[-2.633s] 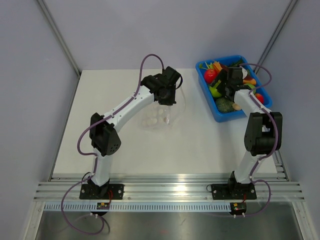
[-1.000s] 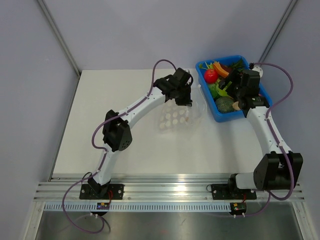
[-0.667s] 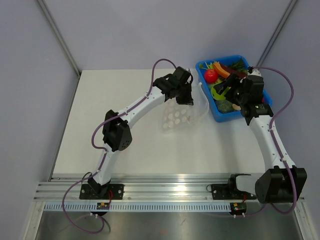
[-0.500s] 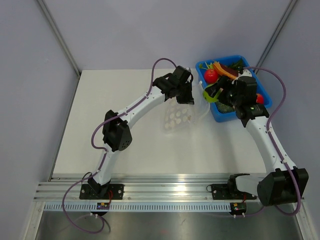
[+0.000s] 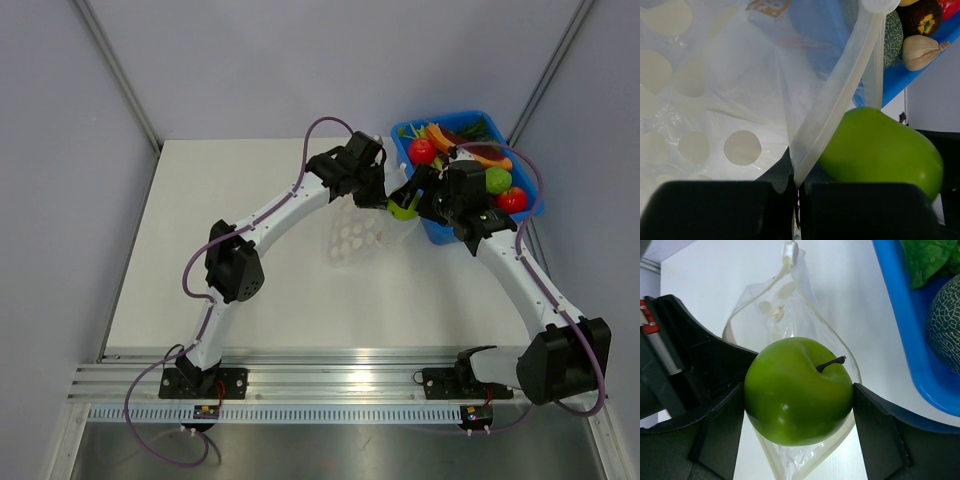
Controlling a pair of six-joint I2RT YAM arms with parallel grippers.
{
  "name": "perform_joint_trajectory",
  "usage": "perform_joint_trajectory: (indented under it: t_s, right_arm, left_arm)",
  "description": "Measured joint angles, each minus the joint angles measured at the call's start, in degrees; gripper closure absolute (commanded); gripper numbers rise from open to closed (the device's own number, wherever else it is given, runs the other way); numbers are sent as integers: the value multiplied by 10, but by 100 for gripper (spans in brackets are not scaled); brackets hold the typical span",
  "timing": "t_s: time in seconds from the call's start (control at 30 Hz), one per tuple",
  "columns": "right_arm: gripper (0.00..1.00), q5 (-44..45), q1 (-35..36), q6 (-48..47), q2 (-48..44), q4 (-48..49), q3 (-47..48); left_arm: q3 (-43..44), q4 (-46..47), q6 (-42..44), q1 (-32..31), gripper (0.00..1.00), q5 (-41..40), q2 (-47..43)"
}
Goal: Place the food in the zip-top bag and seal the zipper
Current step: Place the fake fruit in the zipper food storage bag, then adjust the zipper food storage bag at the center of the board.
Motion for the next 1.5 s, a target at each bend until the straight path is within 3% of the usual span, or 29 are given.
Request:
perform_joint_trajectory:
  t_s: [0.13,0.37,0.5,1.0,1.2,1.4,1.5]
  right_arm:
    - [29,9,0,-2,9,0,-8]
    - [6,19,0,-13,16,-6,-9]
    - [1,19,0,-22,16,-17,-8]
    - [1,33,0,-33,12,-39,8]
    - [20,74,0,-41,-2,-41,10]
    - [30,81,0,-41,2,-43,3]
    - [45,79,0,-37,4,-42,-11]
  left_arm:
    - [0,-2,4,0,100,3,0]
    - [0,-4,13,0,100,9,0]
    - [0,-5,14,0,100,15,-2]
    - [0,-5,27,0,100,21,-3]
    - [-5,-8,28,0,100,21,-9]
    - [-13,-13,35,0,100,21,-30]
    - [-13,-14,38,0,100,21,-40]
